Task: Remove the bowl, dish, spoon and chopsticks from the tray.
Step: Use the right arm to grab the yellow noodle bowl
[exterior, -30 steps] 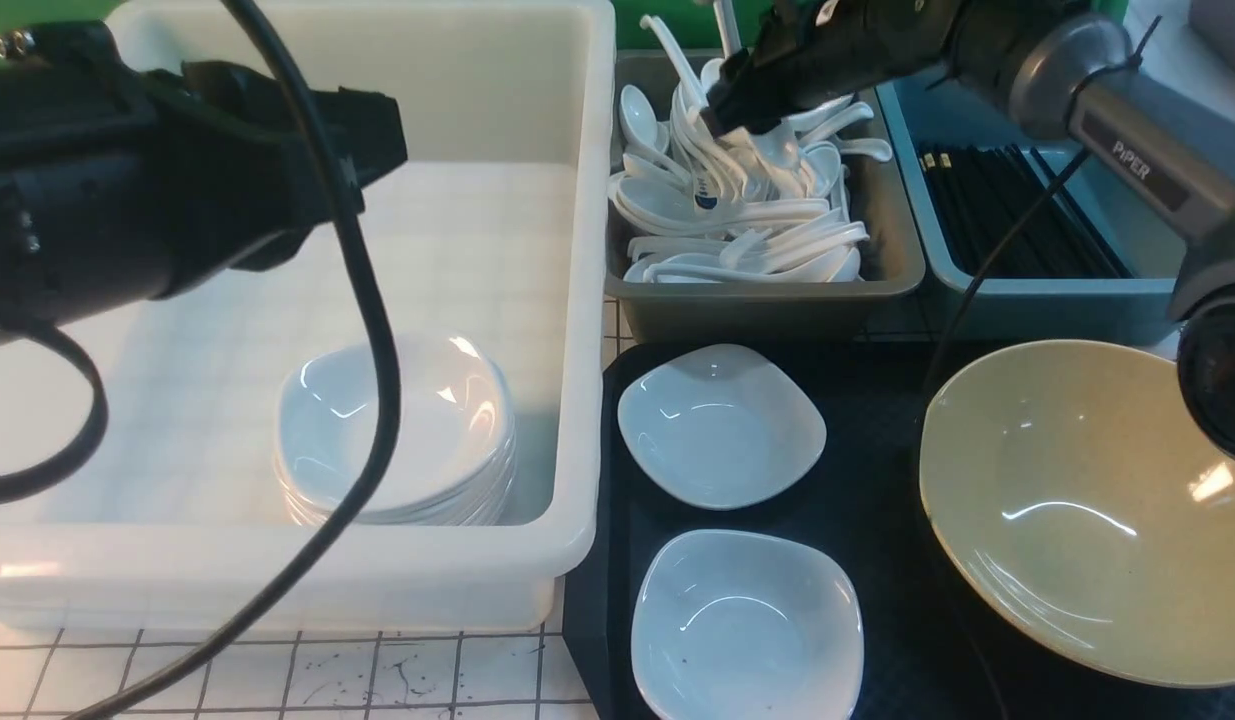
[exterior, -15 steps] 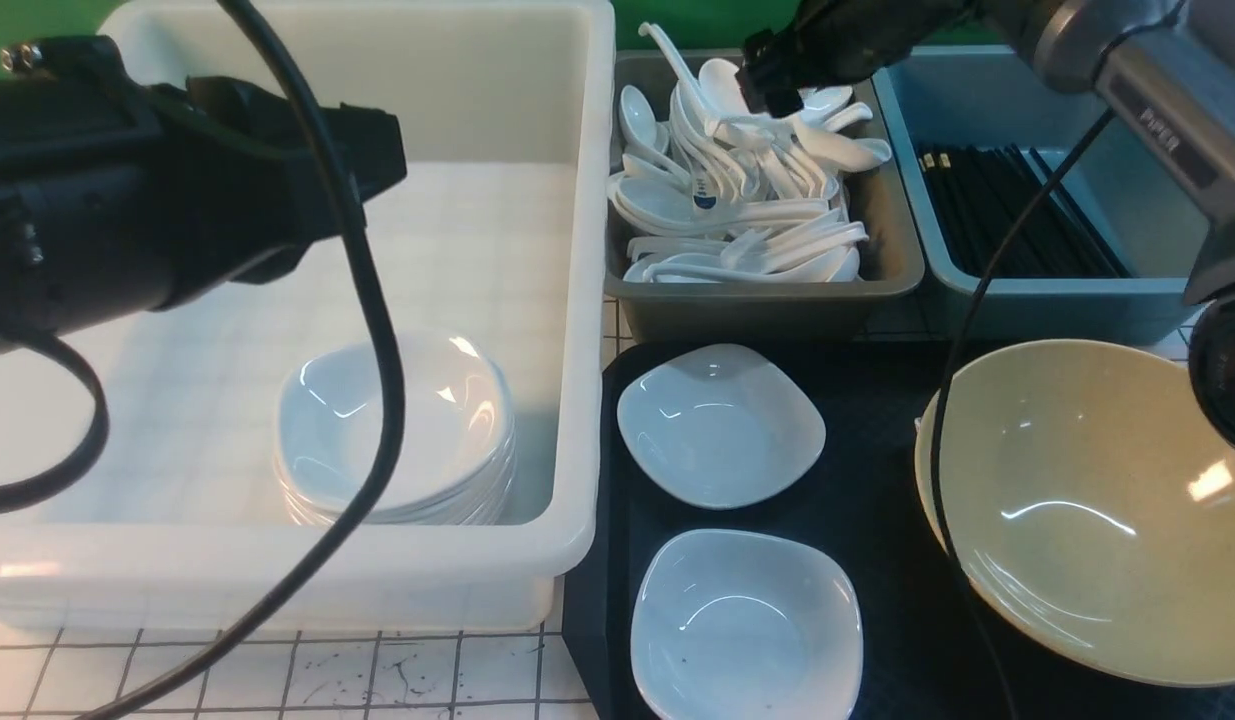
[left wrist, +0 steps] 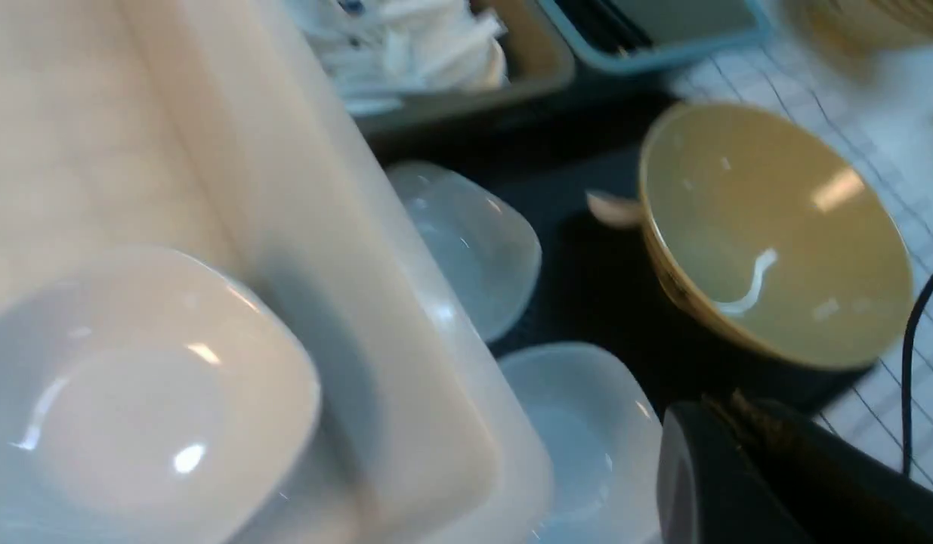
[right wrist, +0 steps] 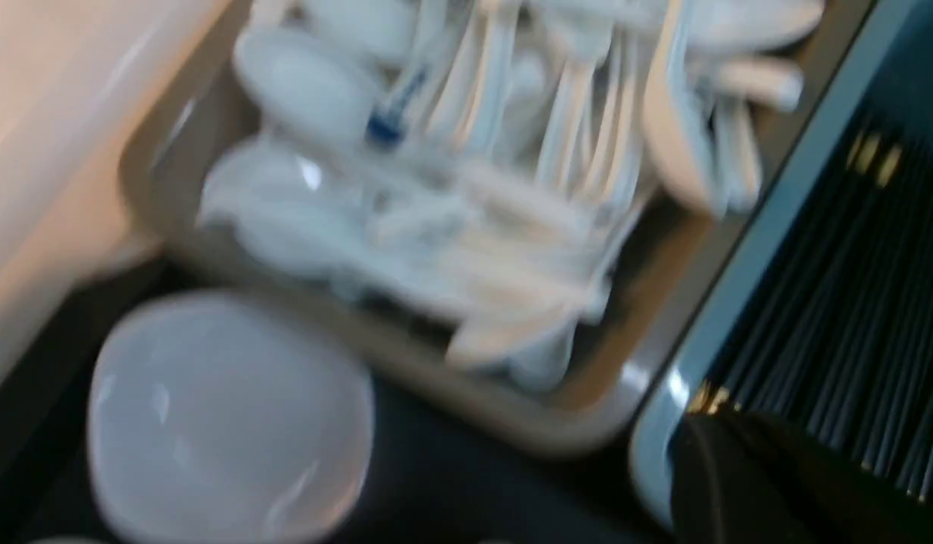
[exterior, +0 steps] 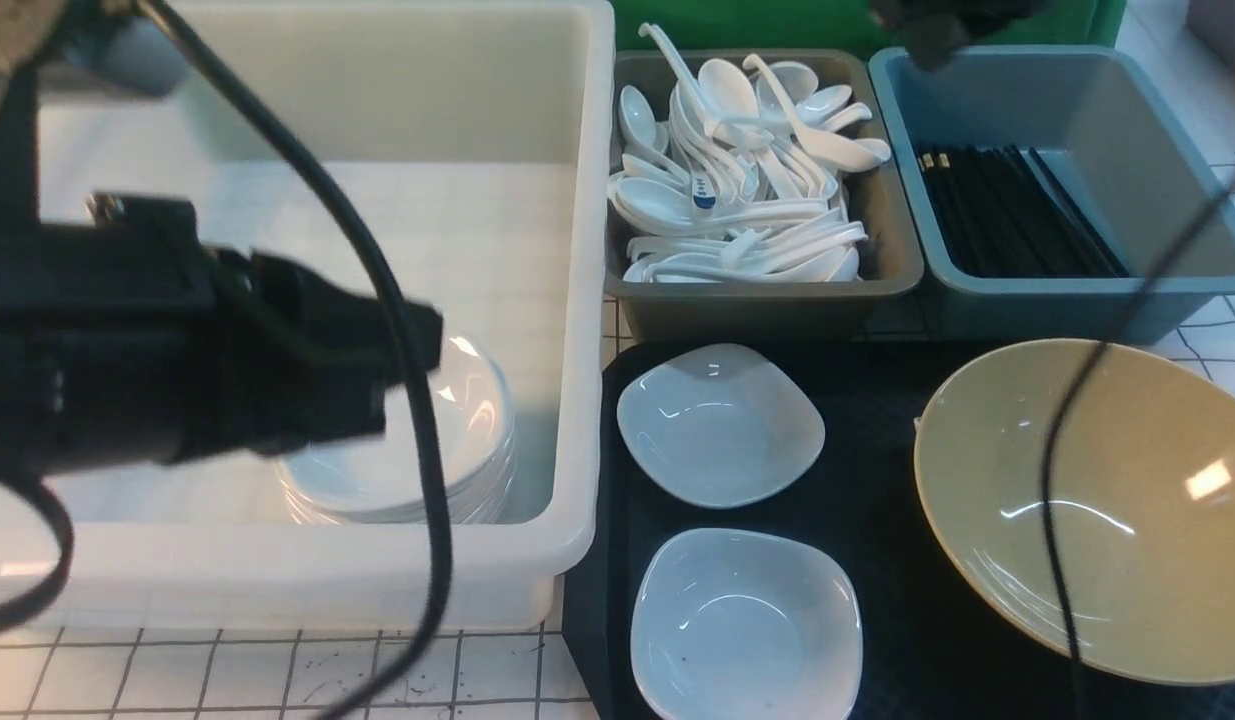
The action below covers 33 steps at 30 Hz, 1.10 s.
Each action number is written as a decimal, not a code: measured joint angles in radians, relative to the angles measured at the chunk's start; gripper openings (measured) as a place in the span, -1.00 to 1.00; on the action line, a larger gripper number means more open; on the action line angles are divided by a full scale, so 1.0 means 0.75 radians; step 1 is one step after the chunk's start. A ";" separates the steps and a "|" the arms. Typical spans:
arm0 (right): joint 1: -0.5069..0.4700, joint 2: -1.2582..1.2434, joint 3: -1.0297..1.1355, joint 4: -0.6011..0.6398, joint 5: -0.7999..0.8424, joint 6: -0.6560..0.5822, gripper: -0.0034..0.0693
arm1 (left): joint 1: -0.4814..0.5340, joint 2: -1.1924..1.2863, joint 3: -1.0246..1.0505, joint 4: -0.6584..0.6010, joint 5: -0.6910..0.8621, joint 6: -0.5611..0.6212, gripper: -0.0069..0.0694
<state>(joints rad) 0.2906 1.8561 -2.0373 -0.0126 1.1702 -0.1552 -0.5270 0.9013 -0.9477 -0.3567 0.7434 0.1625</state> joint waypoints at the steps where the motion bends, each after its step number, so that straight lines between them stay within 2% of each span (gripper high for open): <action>1: 0.007 -0.082 0.128 0.000 0.000 0.009 -0.83 | 0.000 0.000 0.000 -0.037 0.017 0.034 -0.82; 5: 0.065 -0.334 0.581 -0.010 0.000 0.034 -0.83 | 0.000 -0.001 0.000 -0.164 0.030 0.146 -0.82; 7: 0.135 -0.438 0.817 -0.011 0.000 0.034 -0.79 | 0.000 -0.001 0.000 -0.226 0.035 0.207 -0.82; 11: 0.257 -0.538 1.102 -0.024 -0.007 0.034 -0.60 | 0.000 -0.001 0.001 -0.322 0.039 0.339 -0.82; 15: 0.313 -0.568 1.282 -0.041 -0.108 0.054 -0.20 | 0.000 -0.003 0.034 -0.414 0.038 0.441 -0.82; 19: 0.318 -0.554 1.409 -0.063 -0.346 0.068 0.29 | 0.000 -0.003 0.054 -0.487 0.038 0.524 -0.82; 23: 0.318 -0.484 1.445 -0.068 -0.490 0.069 0.56 | 0.000 -0.003 0.054 -0.515 0.036 0.550 -0.82; 25: 0.318 -0.426 1.447 -0.077 -0.531 0.069 0.59 | 0.000 -0.003 0.054 -0.515 0.036 0.556 -0.82; 28: 0.318 -0.340 1.449 -0.116 -0.574 0.069 0.52 | 0.000 -0.003 0.054 -0.515 0.034 0.560 -0.82; 30: 0.318 -0.303 1.449 -0.135 -0.585 0.069 0.36 | 0.000 -0.003 0.054 -0.513 0.034 0.561 -0.82; 33: 0.318 -0.297 1.444 -0.171 -0.549 0.091 0.01 | 0.000 -0.003 0.054 -0.494 0.034 0.561 -0.82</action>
<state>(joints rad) 0.5289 1.6335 -0.9545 -0.1411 0.7586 -0.0867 -0.5270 0.8994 -0.9069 -0.7272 0.7687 0.5836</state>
